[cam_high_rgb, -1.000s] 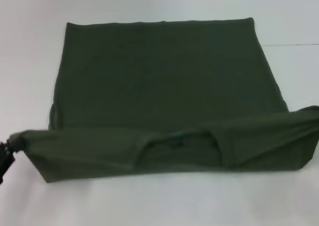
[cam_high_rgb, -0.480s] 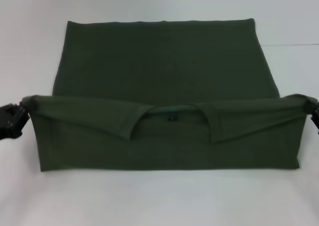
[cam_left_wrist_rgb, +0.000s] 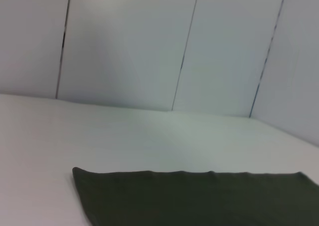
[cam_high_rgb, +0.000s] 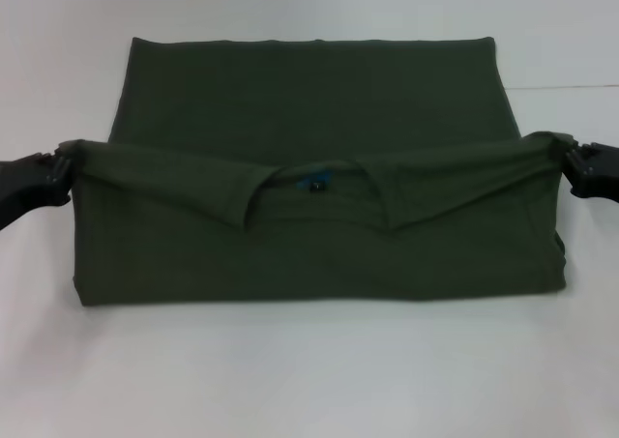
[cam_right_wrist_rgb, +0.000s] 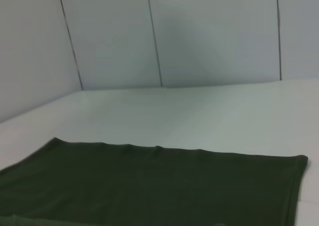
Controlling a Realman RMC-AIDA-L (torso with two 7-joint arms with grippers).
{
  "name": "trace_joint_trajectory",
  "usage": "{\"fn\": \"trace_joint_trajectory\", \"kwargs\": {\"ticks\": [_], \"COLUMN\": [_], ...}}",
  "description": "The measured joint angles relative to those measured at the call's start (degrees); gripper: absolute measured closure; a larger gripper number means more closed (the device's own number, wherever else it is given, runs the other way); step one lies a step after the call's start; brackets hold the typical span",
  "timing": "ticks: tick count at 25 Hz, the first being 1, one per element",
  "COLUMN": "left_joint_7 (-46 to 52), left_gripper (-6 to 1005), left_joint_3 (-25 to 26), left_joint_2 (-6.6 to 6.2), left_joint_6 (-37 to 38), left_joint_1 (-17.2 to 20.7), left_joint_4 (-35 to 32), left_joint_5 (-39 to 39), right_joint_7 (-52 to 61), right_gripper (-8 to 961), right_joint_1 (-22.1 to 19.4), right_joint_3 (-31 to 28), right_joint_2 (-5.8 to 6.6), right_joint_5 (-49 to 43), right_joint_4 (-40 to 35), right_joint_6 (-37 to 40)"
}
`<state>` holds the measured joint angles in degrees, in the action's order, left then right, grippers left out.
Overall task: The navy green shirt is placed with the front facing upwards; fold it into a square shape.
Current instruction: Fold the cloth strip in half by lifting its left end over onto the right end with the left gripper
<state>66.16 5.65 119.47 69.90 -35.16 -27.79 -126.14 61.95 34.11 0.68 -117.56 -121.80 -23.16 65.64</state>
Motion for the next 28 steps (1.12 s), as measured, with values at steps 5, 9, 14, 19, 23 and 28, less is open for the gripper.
{"fn": "trace_joint_trajectory", "kwargs": {"ticks": [5, 9, 14, 19, 23, 28], "left_joint_7": [-0.9, -1.8, -1.8, -3.2, -7.2, -7.9], "left_gripper": [964, 964, 964, 963, 963, 963], "left_joint_3": [-1.3, -1.3, -1.4, -1.6, -1.9, -2.0], "left_joint_2": [0.02, -0.01, -0.16, -0.49, 0.23, 0.63], "left_joint_6": [-7.3, -10.1, -14.6, -20.3, -26.0, -27.3], "left_joint_1": [-2.7, -4.6, -6.7, -8.5, -10.0, -10.7], "left_joint_4": [1.9, 2.8, 3.2, 5.9, 7.8, 8.9], "left_joint_5": [0.6, 0.8, 1.3, 1.3, 1.5, 2.3], "right_joint_7": [0.1, 0.1, 0.1, 0.2, -1.1, -4.7], "right_gripper": [919, 919, 919, 918, 918, 918], "right_joint_1": [2.5, 4.4, 6.4, 7.8, 8.3, 8.2], "right_joint_3": [1.6, 2.6, 2.9, 2.9, 2.9, 3.0], "right_joint_2": [-0.29, -0.38, 0.10, 0.12, -1.02, -1.94], "right_joint_5": [0.2, 0.3, 0.3, 0.4, 0.6, 3.2], "right_joint_4": [0.3, 0.4, 1.2, 1.9, 2.5, 3.6], "right_joint_6": [-4.9, -8.1, -11.2, -14.0, -17.8, -18.8]}}
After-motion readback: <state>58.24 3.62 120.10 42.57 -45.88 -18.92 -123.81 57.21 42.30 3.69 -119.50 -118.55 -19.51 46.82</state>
